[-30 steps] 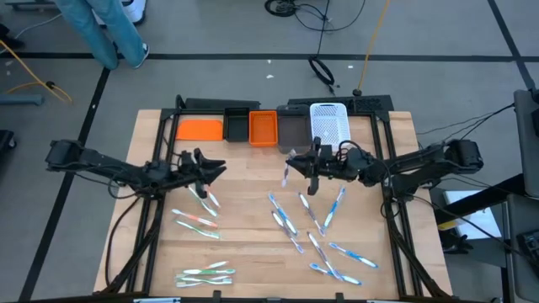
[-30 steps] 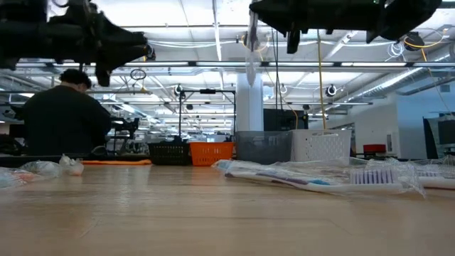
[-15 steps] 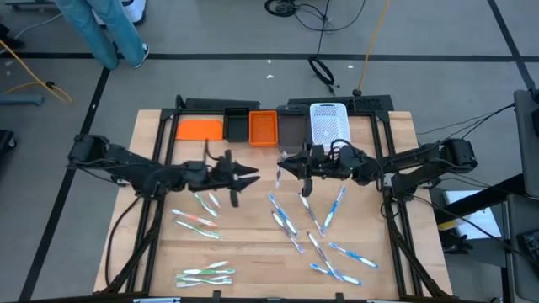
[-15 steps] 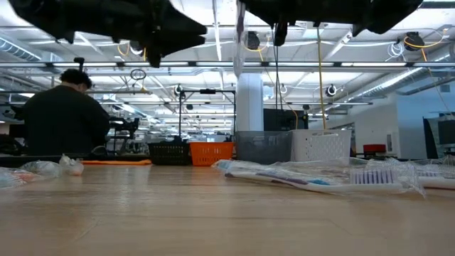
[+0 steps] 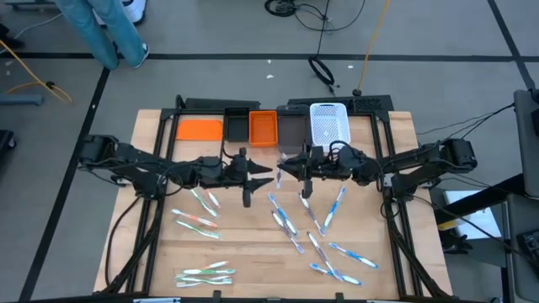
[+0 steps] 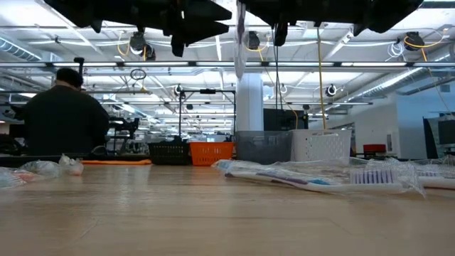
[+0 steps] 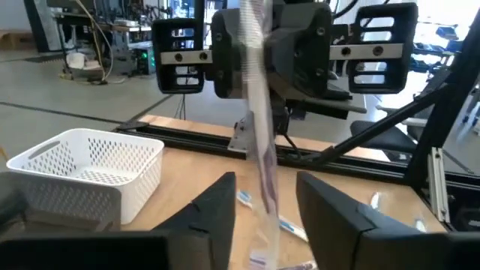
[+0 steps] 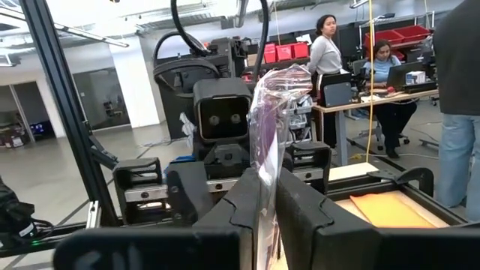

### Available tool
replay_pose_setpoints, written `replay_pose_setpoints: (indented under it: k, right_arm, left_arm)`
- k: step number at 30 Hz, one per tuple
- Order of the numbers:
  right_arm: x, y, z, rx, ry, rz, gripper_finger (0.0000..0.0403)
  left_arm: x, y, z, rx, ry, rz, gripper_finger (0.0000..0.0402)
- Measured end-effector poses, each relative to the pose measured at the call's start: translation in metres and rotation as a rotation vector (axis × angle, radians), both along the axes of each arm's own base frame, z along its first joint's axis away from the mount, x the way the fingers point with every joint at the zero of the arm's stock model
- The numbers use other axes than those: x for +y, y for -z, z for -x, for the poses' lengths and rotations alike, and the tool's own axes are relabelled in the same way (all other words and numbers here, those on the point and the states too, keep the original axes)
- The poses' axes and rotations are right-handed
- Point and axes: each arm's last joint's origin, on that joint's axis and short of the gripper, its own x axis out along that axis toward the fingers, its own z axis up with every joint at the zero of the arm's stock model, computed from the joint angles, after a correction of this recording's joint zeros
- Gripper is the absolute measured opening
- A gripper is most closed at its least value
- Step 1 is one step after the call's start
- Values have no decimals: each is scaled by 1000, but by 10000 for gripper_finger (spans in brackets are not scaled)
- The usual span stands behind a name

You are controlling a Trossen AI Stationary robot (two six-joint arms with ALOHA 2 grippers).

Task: Pick & Place Toothbrushes
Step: Put the purple toothbrush into the black bin

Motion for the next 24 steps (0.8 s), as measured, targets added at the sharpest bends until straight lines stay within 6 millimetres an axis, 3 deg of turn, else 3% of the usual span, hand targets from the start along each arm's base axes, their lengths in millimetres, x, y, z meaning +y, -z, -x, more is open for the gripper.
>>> replay_pose_setpoints:
  k: [9, 15, 24]
  right_arm:
    - [0, 0, 0, -4, 2, 9, 20]
    - [0, -1, 0, -7, 2, 9, 20]
    - [0, -1, 0, -8, 5, 12, 20]
  left_arm:
    - [0, 0, 0, -7, -1, 12, 231]
    - [0, -3, -3, -66, -1, 17, 239]
    - [2, 13, -17, -113, -13, 11, 239]
